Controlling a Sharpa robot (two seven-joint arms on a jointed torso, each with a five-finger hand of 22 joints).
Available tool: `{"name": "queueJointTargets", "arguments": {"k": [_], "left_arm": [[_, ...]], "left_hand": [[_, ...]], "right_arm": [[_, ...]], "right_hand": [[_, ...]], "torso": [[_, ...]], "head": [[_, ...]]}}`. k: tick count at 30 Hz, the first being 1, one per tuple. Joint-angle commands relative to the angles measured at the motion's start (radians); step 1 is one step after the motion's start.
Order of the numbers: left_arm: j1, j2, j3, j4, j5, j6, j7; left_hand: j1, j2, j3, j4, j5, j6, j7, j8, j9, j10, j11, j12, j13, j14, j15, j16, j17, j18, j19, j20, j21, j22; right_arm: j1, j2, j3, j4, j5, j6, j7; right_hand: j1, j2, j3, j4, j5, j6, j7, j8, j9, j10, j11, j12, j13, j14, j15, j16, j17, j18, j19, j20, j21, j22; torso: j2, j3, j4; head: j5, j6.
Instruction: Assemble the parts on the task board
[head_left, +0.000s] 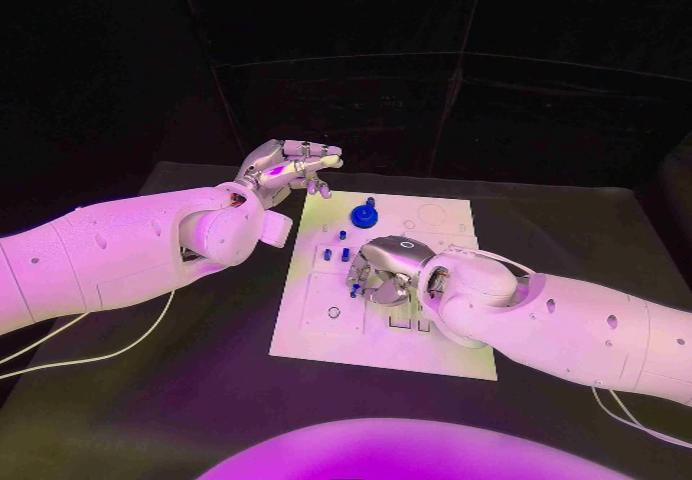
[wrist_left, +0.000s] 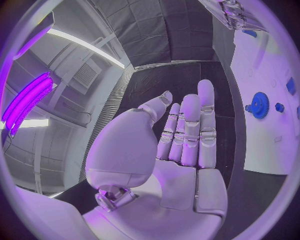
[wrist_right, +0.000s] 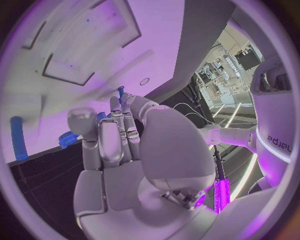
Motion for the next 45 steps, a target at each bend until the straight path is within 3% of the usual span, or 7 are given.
{"name": "queueJointTargets", "arguments": {"k": [1, 6, 15, 22, 32, 41, 45], "left_arm": [[0.001, 0.0, 0.001, 0.001, 0.002, 0.014, 0.003], [0.001, 0.0, 0.001, 0.001, 0.002, 0.015, 0.002], [0.001, 0.0, 0.001, 0.001, 0.002, 0.017, 0.0], [0.001, -0.001, 0.001, 0.0, 0.002, 0.02, -0.005], [0.001, -0.002, 0.001, 0.0, 0.002, 0.026, -0.011], [0.001, -0.007, 0.0, -0.001, 0.002, 0.031, -0.016], [0.001, -0.009, 0.0, -0.002, 0.002, 0.032, -0.017]], "left_hand": [[-0.004, 0.001, -0.005, 0.001, -0.001, -0.006, 0.001, 0.001, 0.0, -0.007, 0.002, 0.006, 0.0, -0.007, 0.002, -0.004, -0.001, 0.005, -0.005, 0.005, -0.005, -0.002], [-0.004, 0.001, -0.005, 0.001, -0.001, -0.006, 0.001, 0.001, 0.0, -0.007, 0.002, 0.006, 0.0, -0.007, 0.002, -0.004, -0.001, 0.005, -0.005, 0.005, -0.005, -0.002], [-0.003, 0.002, -0.006, 0.0, -0.001, -0.007, 0.001, 0.001, 0.0, -0.009, 0.002, 0.007, 0.0, -0.007, 0.002, -0.004, -0.001, 0.005, -0.005, 0.005, -0.005, -0.002], [-0.003, 0.002, -0.006, 0.0, -0.001, -0.007, 0.001, 0.001, 0.0, -0.009, 0.002, 0.007, 0.0, -0.007, 0.002, -0.004, -0.001, 0.005, -0.005, 0.005, -0.005, -0.002], [-0.001, 0.002, -0.007, 0.0, -0.001, -0.008, 0.001, 0.001, 0.0, -0.012, 0.003, 0.007, 0.0, -0.009, 0.003, -0.004, -0.002, 0.005, -0.005, 0.005, -0.006, -0.003], [-0.001, 0.002, -0.008, -0.001, -0.001, -0.009, 0.002, 0.001, -0.001, -0.014, 0.003, 0.007, 0.0, -0.009, 0.003, -0.004, -0.002, 0.005, -0.005, 0.005, -0.007, -0.004], [0.0, 0.002, -0.008, -0.001, -0.001, -0.01, 0.002, 0.001, 0.0, -0.015, 0.003, 0.008, 0.0, -0.01, 0.003, -0.004, -0.002, 0.005, -0.006, 0.005, -0.008, -0.004]], "right_arm": [[0.001, 0.004, 0.0, 0.0, -0.021, 0.077, -0.032], [0.001, 0.008, 0.001, 0.001, -0.023, 0.102, -0.039], [0.001, 0.012, 0.001, -0.003, -0.02, 0.095, -0.034], [0.001, 0.013, 0.0, -0.009, 0.011, 0.042, -0.013], [0.001, 0.006, 0.0, -0.005, 0.023, -0.058, 0.007], [0.007, -0.095, 0.003, 0.077, 0.073, -0.12, 0.02], [0.043, -0.149, 0.006, 0.102, 0.133, -0.084, 0.0]], "right_hand": [[-0.01, 0.0, 0.003, 0.0, 0.004, 0.004, 0.004, -0.007, 0.002, 0.003, 0.003, -0.006, -0.002, 0.031, -0.005, 0.0, -0.003, -0.019, 0.002, 0.003, 0.004, -0.002], [-0.012, -0.001, 0.002, 0.0, 0.003, 0.004, 0.004, -0.008, 0.002, 0.003, 0.003, -0.006, -0.002, 0.031, -0.005, -0.001, -0.004, -0.019, 0.001, 0.003, 0.004, -0.002], [-0.026, -0.009, -0.002, 0.002, 0.001, -0.007, 0.008, -0.017, 0.0, -0.009, 0.006, -0.015, -0.004, 0.029, -0.002, -0.002, -0.008, -0.019, -0.001, 0.004, 0.005, -0.003], [-0.061, -0.035, -0.018, 0.013, -0.018, -0.065, 0.036, -0.052, -0.002, -0.09, 0.037, -0.063, -0.007, 0.023, 0.021, -0.013, -0.03, -0.015, -0.021, 0.021, -0.01, -0.035], [-0.065, -0.047, -0.045, 0.01, -0.03, -0.111, 0.036, -0.056, -0.002, -0.154, 0.046, -0.085, -0.005, 0.014, 0.03, -0.027, -0.057, -0.003, -0.049, 0.032, -0.042, -0.095], [-0.06, -0.037, -0.053, 0.009, -0.014, -0.092, 0.032, -0.044, 0.003, -0.146, 0.042, -0.065, -0.001, 0.015, 0.027, -0.024, -0.059, -0.006, -0.039, 0.032, -0.032, -0.076], [-0.072, -0.045, -0.067, 0.014, -0.01, -0.093, 0.029, -0.047, 0.002, -0.138, 0.04, -0.054, -0.001, 0.015, 0.026, -0.025, -0.063, -0.007, -0.037, 0.033, -0.029, -0.073]], "torso": [[0.001, -0.0001, 0.0002], [0.0, -0.0002, 0.0004], [0.0, -0.0002, -0.0009], [0.0, -0.0005, -0.0004], [-0.001, -0.0003, 0.0001], [-0.003, -0.001, -0.002], [-0.003, 0.001, -0.0052]], "head": [[0.001, -0.003], [0.002, -0.006], [0.004, -0.006], [0.002, -0.005], [-0.001, -0.003], [-0.006, 0.006], [-0.013, 0.013]]}}
